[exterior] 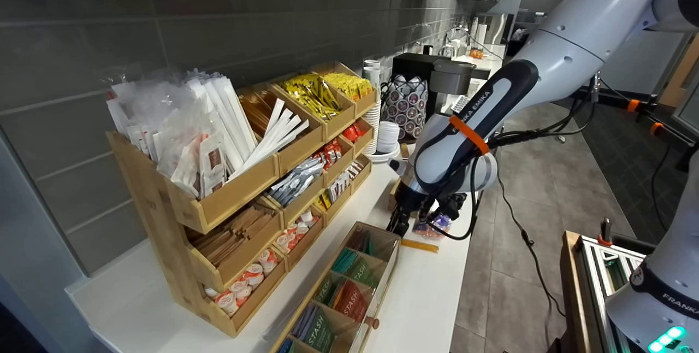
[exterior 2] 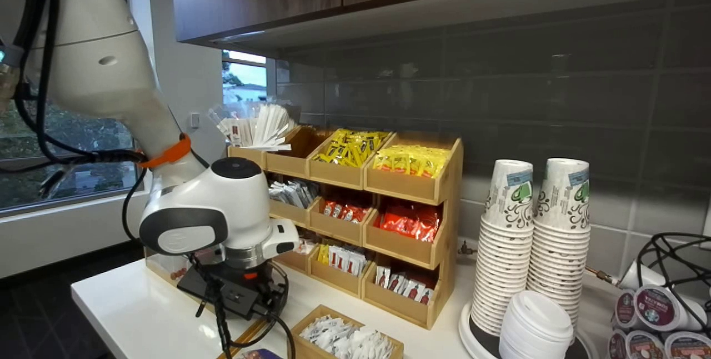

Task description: Remove the wooden stirrers from the counter and put them on the topmost shelf.

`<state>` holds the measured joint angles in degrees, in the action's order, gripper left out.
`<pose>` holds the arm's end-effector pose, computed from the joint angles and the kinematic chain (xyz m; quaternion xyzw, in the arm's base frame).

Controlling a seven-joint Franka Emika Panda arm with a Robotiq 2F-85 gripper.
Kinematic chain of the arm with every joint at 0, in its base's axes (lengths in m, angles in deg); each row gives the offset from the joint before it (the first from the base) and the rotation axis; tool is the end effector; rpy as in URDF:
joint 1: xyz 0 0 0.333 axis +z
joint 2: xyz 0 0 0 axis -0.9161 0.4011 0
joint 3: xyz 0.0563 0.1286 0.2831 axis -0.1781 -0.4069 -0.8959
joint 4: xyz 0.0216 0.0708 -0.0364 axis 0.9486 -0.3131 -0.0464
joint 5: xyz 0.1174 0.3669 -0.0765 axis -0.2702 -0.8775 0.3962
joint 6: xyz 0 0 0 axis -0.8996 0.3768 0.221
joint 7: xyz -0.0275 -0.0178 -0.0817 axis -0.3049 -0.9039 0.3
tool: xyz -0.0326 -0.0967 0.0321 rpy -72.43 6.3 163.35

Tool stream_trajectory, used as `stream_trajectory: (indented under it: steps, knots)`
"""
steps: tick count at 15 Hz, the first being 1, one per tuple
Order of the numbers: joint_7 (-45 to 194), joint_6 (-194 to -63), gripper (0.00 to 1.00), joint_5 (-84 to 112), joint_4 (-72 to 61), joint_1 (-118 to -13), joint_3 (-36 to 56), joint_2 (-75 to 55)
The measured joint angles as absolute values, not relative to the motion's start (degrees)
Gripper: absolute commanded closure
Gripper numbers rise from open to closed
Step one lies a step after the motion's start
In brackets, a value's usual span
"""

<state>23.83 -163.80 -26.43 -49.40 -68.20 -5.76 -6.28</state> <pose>0.5109 0.0509 0.1932 -0.9737 -0.1600 -0.1364 0.0879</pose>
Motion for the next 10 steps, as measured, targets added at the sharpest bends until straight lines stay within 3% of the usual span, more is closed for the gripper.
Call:
stream_trajectory:
  steps: [4, 5, 8, 10]
  knots:
    - [23.52, -163.80, 0.00, -26.33, -49.41, -68.61, -5.63, -6.17]
    - [23.43, -163.80, 0.08, -26.31, -49.41, -68.67, -5.61, -6.17]
    - [23.40, -163.80, 0.44, -25.98, -49.52, -68.68, -5.57, -5.96]
    - [23.40, -163.80, 0.58, -25.73, -49.63, -68.65, -5.39, -5.74]
